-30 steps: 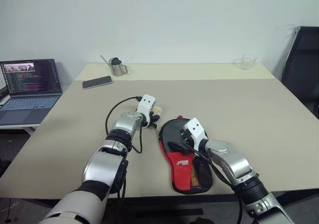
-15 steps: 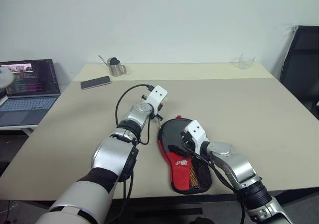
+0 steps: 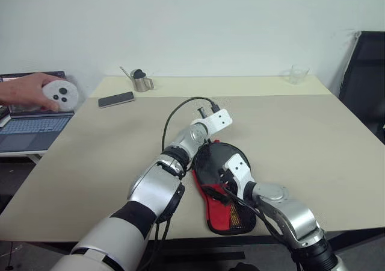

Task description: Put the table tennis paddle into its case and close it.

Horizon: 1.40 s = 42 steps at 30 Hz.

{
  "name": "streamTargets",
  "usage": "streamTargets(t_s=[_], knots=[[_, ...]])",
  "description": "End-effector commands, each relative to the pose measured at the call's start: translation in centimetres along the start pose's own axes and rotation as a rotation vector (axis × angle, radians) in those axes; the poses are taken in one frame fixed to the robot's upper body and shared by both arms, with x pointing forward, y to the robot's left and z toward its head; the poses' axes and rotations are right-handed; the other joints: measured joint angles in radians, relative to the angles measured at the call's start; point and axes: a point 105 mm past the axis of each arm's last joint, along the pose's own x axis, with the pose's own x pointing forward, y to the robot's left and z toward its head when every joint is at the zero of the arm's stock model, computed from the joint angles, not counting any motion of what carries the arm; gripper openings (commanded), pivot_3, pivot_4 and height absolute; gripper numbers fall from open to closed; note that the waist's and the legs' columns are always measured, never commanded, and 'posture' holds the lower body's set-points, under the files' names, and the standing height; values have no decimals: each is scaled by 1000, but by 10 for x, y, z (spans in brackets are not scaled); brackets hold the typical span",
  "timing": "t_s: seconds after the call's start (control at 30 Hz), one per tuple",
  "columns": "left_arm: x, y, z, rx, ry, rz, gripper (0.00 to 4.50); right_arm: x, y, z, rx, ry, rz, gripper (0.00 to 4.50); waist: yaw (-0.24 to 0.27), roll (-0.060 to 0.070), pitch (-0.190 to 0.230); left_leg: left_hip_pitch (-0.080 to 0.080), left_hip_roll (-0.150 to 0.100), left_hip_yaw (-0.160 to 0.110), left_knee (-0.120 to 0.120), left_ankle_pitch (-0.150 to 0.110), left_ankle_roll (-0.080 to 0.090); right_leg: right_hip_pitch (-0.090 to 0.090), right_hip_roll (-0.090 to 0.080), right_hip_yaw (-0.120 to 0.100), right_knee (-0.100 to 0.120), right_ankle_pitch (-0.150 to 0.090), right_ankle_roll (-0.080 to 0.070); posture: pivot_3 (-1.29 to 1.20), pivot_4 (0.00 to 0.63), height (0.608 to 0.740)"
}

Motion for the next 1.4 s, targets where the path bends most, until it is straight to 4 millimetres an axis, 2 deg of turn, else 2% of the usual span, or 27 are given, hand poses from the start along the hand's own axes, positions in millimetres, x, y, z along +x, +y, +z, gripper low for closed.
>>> streamTargets(t_s=[0.03, 0.67, 0.73, 0.87, 1.03, 1.27, 1.4], knots=[[1, 14, 41, 115, -114, 59, 244, -1, 10, -10, 40, 36, 17, 4500, 1, 0, 0, 0, 0, 0, 0, 0, 0, 0, 0, 0, 0, 0, 0, 0, 150, 740], [2, -44, 104, 210, -271, -44, 244, -10, 30, -19, 127, 41, -16, 4500, 10, 0, 0, 0, 0, 0, 0, 0, 0, 1, 0, -1, -2, -2, 3, 0, 150, 740], [2, -52, 103, 191, -265, -77, 244, -10, 30, -19, 135, 40, -21, 4500, 15, 0, 0, 0, 0, 0, 0, 0, 0, 1, 0, -1, -2, -2, 3, 0, 150, 740], [3, -71, 81, 142, -188, -187, 244, -8, 30, -18, 141, 36, -23, 4500, 16, 0, 0, 0, 0, 0, 0, 0, 1, 1, 0, -1, -2, -3, 5, 0, 150, 740], [4, -67, 62, 109, -129, -188, 1987, -5, 28, -16, 136, 32, -15, 4500, 16, 0, 0, 0, 0, 0, 0, 0, 1, 1, 0, -1, -2, -3, 5, 0, 150, 740], [5, -53, 45, 171, -87, -162, 4423, -3, 18, -11, 82, 26, -3, 4500, 15, 0, 0, 1, 1, 0, 0, 0, 1, 2, 1, -1, -1, -3, 5, 0, 150, 740], [3, -37, 37, 138, -93, -156, 4423, -10, -6, 2, 12, 11, -16, 4500, 8, 0, 0, 2, 0, 1, 0, 0, 1, 2, 1, -1, -1, -3, 5, 0, 150, 740]])
